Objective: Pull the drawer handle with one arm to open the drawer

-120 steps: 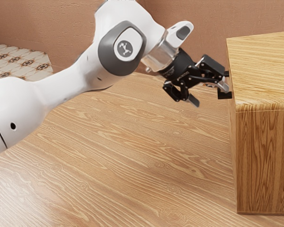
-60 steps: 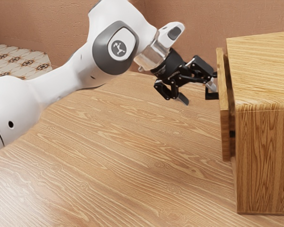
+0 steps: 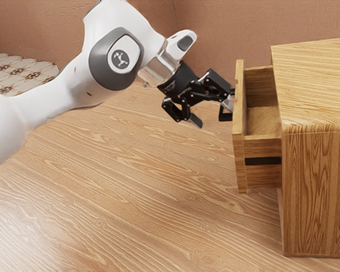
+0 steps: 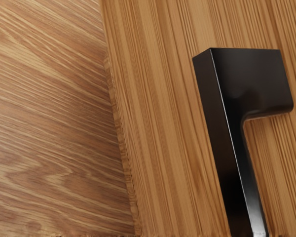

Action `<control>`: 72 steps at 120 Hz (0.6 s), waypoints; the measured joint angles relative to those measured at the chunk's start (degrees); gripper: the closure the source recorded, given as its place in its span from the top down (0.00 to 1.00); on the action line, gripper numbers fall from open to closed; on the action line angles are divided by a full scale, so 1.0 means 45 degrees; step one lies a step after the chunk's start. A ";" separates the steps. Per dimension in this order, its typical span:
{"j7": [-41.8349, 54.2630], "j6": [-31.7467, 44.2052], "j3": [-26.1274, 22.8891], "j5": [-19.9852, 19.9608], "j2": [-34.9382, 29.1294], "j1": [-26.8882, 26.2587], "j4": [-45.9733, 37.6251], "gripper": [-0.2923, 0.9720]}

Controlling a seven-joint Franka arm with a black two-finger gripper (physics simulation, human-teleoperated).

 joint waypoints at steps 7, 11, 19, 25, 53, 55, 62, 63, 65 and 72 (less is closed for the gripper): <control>0.0002 0.0012 0.0164 0.0001 -0.0225 -0.0019 -0.0298 0.77; 0.0004 0.0018 0.0272 0.0003 -0.0318 -0.0027 -0.0433 0.77; 0.0011 0.0024 0.0391 0.0003 -0.0488 0.0013 -0.0631 0.77; 0.0017 0.0027 0.0462 -0.0002 -0.0641 0.0029 -0.0789 0.77; 0.0036 0.0045 0.1079 -0.0012 -0.1488 -0.0050 -0.1804 0.77; 0.0037 0.0047 0.1115 -0.0014 -0.1548 -0.0057 -0.1897 0.77; 0.0042 0.0051 0.1288 -0.0016 -0.1755 -0.0119 -0.2150 0.77; 0.0042 0.0051 0.1307 -0.0016 -0.1788 -0.0121 -0.2182 0.77; 0.0044 0.0051 0.1338 -0.0015 -0.1840 -0.0117 -0.2232 0.77; 0.0049 0.0051 0.1544 -0.0029 -0.1997 -0.0183 -0.2365 0.77</control>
